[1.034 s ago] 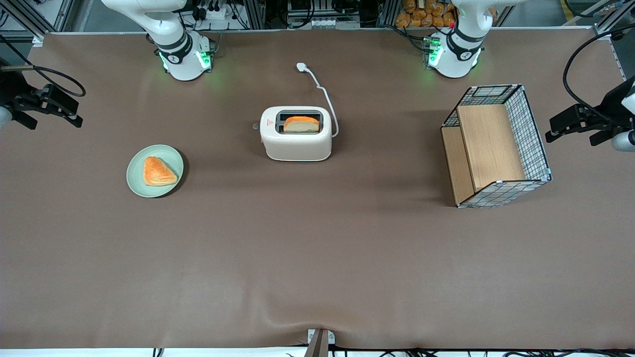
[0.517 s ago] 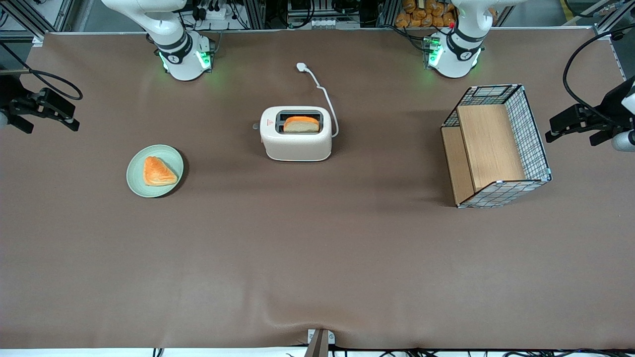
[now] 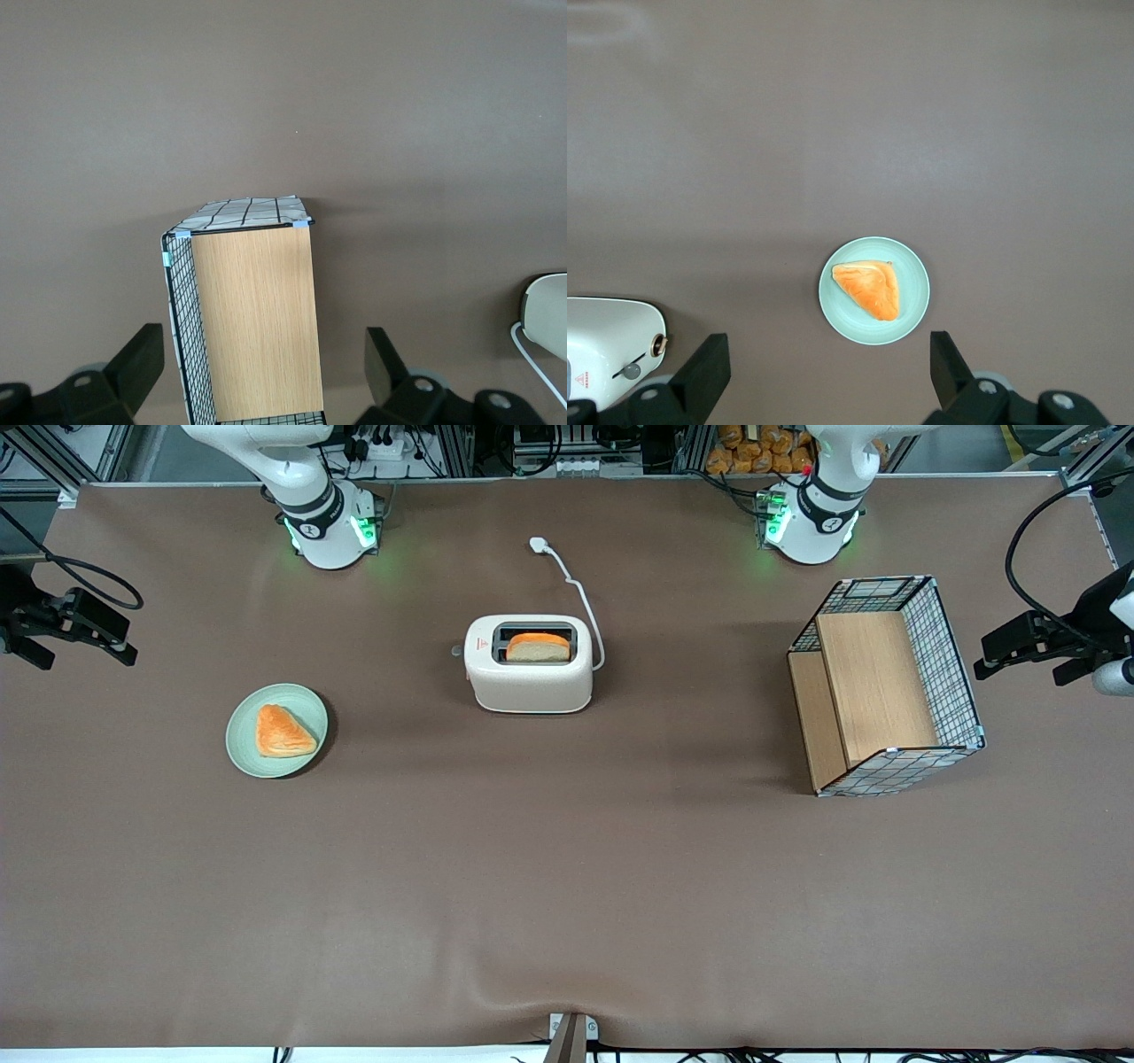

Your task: Press toaster button with right arm

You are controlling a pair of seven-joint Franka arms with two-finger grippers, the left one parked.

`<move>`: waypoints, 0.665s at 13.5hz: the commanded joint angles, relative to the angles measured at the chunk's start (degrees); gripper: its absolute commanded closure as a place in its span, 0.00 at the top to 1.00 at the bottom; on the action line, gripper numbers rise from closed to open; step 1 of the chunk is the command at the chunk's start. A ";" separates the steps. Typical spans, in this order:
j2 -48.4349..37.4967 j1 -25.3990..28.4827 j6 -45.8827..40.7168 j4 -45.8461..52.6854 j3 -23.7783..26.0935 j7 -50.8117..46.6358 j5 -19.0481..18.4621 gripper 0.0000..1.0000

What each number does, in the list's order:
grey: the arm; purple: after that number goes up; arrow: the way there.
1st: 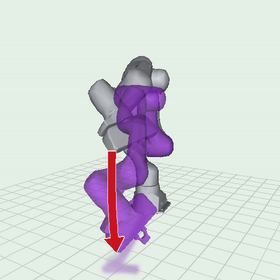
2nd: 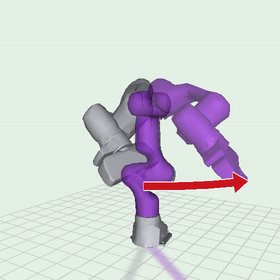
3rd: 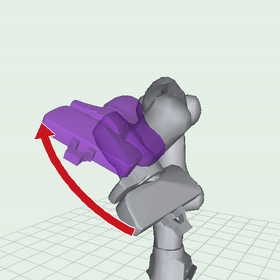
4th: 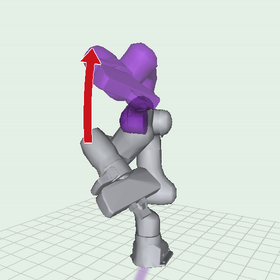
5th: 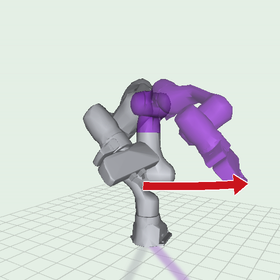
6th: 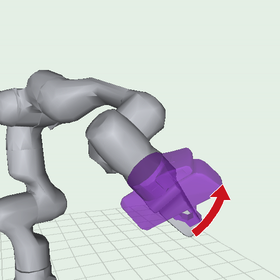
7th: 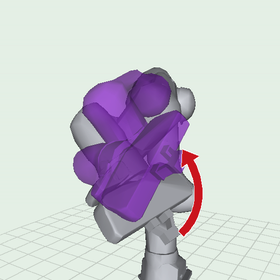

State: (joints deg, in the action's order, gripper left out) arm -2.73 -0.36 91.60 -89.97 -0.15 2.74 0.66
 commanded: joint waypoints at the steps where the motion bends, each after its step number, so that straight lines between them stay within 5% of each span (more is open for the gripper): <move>1: 0.80 -1.22 -0.37 1.55 0.59 0.34 -0.22 1.00; 9: 1.42 -2.81 -0.28 1.55 0.50 1.04 -0.13 1.00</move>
State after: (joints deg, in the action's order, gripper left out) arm -2.00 -1.94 91.62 -89.84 -0.26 2.83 0.65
